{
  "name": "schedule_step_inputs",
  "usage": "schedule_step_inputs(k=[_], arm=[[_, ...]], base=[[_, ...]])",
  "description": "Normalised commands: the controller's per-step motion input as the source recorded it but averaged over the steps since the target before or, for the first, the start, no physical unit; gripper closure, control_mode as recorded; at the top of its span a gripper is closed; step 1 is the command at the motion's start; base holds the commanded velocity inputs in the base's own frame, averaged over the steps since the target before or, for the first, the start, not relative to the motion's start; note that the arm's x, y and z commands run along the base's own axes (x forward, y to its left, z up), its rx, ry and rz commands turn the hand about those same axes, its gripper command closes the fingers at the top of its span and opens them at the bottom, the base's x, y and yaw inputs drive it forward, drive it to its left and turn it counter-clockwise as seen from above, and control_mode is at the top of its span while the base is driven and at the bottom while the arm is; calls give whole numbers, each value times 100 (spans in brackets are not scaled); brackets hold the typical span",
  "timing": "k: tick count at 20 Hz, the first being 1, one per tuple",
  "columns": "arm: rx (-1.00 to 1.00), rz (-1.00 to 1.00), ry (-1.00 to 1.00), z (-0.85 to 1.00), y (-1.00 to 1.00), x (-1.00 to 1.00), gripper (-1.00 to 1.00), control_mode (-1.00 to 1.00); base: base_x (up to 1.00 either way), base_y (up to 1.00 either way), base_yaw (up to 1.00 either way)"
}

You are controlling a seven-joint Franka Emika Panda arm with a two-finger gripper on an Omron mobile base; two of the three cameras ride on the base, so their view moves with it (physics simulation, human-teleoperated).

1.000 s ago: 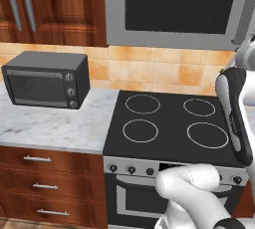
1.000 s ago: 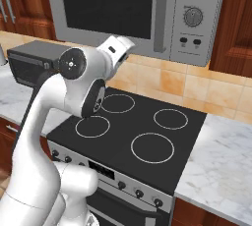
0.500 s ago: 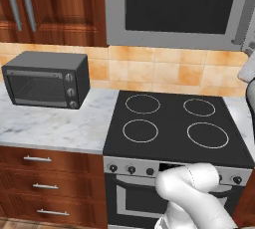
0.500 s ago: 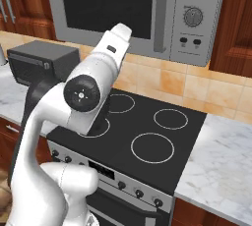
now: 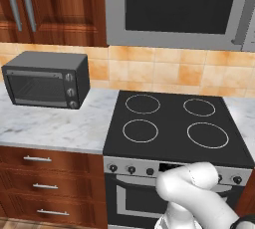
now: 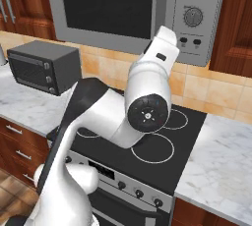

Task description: Place the bowl containing the carrot and kebab skewer in the microwave. Close the microwave door and press the start button to microwave the meal.

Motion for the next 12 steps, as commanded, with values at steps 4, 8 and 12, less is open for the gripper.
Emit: schedule_step_inputs(k=[4,8,12], arm=[[1,0,-6,-2,-30,15,100,-100],[0,4,-14,0,4,14,100,-100],[0,1,-6,-10,0,42,100,-100]], base=[[0,0,0],[0,0,0],[0,0,0]])
